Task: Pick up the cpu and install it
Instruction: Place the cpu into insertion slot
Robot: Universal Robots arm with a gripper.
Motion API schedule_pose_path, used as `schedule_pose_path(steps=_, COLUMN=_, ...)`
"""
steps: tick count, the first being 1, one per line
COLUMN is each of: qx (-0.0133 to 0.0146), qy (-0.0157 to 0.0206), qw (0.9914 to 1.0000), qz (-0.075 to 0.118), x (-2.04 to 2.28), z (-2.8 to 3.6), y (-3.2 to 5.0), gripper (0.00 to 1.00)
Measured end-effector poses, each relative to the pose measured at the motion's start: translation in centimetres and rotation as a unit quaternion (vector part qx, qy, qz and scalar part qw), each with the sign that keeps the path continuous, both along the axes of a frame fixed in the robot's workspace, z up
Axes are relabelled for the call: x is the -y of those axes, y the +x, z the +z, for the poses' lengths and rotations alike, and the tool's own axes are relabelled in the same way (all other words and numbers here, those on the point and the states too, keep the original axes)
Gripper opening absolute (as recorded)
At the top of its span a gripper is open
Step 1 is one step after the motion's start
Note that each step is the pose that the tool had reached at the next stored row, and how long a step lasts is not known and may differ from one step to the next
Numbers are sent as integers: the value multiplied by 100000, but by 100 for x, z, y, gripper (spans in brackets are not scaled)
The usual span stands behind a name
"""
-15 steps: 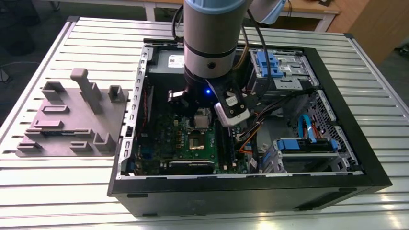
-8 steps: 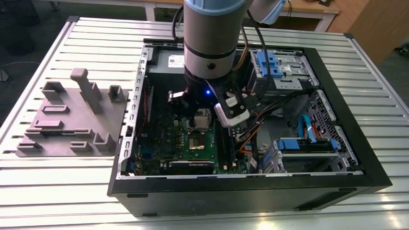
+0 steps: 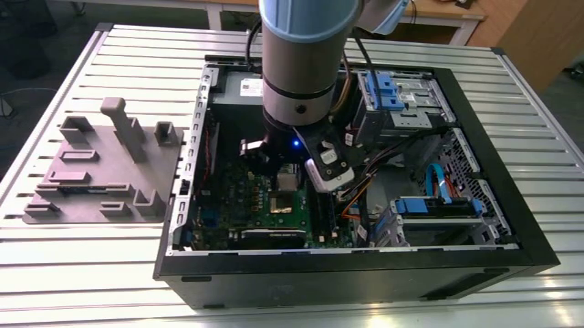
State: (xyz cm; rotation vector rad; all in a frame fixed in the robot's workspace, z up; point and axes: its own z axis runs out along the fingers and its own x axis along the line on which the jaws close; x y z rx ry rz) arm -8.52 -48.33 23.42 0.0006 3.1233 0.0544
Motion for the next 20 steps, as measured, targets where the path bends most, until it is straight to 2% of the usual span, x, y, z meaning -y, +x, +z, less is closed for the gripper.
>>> schedule_pose_path(steps=6, qx=4, qy=4, qw=100000, qz=3, x=12, z=-104, y=-6, gripper=47)
schedule_pose_path(steps=9, qx=-5, qy=-76, qw=100000, qz=1, x=13, z=-104, y=-6, gripper=47)
schedule_pose_path(steps=11, qx=1, qy=-333, qw=99999, qz=-1, x=13, z=-106, y=-6, gripper=47)
schedule_pose_path(steps=20, qx=0, qy=-439, qw=99999, qz=1, x=13, z=-106, y=-6, gripper=47)
